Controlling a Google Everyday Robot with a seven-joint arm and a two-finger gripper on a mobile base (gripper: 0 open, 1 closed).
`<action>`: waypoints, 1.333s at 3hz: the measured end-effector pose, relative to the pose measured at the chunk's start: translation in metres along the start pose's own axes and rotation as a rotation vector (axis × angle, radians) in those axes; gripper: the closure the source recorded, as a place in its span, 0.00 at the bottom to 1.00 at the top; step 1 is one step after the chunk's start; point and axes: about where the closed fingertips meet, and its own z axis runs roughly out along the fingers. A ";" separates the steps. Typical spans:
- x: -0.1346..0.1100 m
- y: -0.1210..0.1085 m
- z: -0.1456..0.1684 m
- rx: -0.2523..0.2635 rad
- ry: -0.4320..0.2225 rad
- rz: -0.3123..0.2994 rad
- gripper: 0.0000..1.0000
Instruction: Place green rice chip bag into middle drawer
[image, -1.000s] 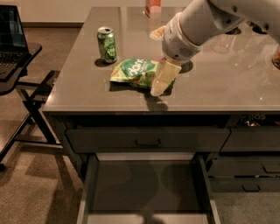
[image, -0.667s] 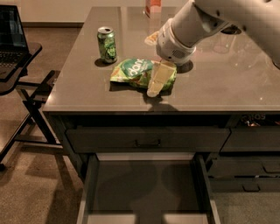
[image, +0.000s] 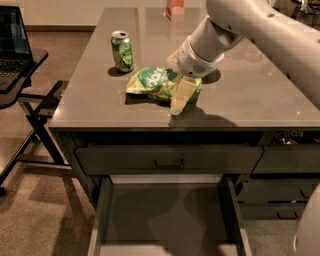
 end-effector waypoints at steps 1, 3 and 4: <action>0.000 0.000 0.000 0.000 0.000 0.000 0.00; 0.000 0.000 0.000 -0.001 0.000 0.000 0.42; 0.000 0.000 0.000 -0.001 0.000 0.000 0.66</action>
Offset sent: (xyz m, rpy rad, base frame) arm 0.0001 -0.0001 -0.0003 -0.0001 0.0005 -0.0001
